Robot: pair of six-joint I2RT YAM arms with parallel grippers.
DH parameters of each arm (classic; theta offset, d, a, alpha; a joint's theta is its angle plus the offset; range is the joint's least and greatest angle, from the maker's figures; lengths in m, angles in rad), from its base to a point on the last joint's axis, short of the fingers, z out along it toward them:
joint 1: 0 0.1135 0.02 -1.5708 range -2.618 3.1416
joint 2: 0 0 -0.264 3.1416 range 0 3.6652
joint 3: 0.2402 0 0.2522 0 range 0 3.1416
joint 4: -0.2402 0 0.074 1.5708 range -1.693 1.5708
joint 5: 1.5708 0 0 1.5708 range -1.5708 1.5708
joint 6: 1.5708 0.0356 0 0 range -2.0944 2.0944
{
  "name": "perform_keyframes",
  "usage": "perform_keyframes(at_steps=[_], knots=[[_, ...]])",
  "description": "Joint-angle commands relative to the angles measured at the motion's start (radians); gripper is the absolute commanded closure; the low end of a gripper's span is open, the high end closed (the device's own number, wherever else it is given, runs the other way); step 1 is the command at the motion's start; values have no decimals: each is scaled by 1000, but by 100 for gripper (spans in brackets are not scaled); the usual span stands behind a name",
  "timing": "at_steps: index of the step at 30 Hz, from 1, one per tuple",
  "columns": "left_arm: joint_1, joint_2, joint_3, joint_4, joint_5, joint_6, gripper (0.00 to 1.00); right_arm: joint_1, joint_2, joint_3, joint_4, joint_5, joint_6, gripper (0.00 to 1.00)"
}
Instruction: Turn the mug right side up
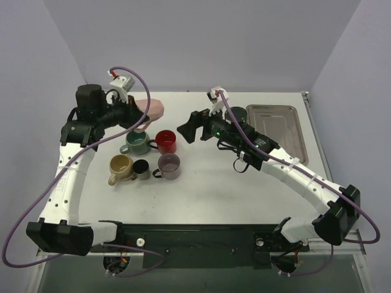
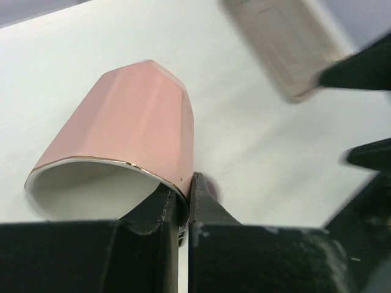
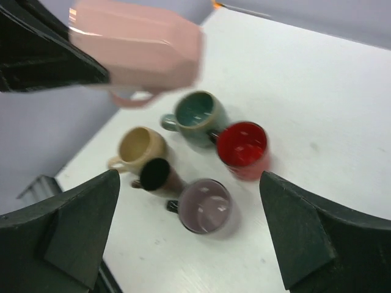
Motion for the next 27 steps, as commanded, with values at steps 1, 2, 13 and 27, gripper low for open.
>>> perform_keyframes(at_steps=[1, 2, 13, 27], knots=[[69, 10, 135, -302, -487, 476, 100, 0, -88, 20, -338, 276, -188, 8], [102, 30, 138, -318, -514, 549, 100, -1, -97, -4, -364, 292, -211, 8], [293, 479, 300, -495, -673, 745, 100, -61, -98, -67, -537, 453, -249, 7], [299, 972, 703, -714, -635, 699, 85, -173, -128, -185, -534, 433, -211, 7]])
